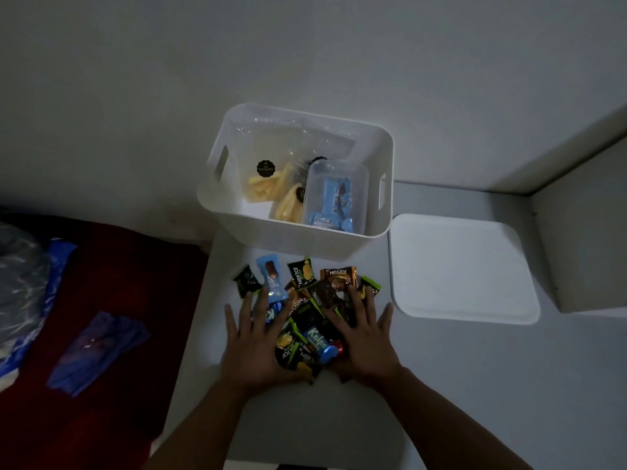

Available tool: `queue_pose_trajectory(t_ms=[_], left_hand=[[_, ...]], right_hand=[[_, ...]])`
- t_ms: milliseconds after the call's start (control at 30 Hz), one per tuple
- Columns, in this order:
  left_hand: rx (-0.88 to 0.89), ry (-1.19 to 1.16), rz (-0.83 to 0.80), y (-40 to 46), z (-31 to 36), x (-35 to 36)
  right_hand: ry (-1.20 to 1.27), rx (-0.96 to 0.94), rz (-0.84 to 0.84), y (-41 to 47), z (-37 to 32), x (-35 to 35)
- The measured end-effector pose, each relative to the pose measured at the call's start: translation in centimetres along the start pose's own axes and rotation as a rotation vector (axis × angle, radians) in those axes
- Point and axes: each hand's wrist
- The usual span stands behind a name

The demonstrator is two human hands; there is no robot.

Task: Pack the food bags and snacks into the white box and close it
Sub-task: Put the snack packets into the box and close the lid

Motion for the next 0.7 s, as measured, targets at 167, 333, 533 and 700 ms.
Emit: queue_pose_trajectory(t_ms=[167, 333, 533, 700], left_hand=[[0.131, -0.071, 0.055, -0.1, 1.6, 2.1], [0.132, -0.15, 0.207, -0.5, 3.1, 3.2], [0.086, -0.186, 0.306, -0.8, 2.9, 2.8], [0.131, -0.122, 0.253, 0.5, 3.2, 1.3]], right_hand=[[0.025, -0.02, 0.187, -0.6, 0.2, 1.6], [0.133, 0.003, 0.336, -1.2, 0.6, 2.5], [0.316, -0.03, 0.524, -2.1, 0.1, 0.7], [0.14, -0.075, 0.436, -0.5, 0.4, -0.3]])
Point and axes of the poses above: each hand's wrist, its own y-axis towards the middle knuckle, its own x-axis out of the palm, z = x × y, and after that the axes turned 9 degrees about -x, right-handed
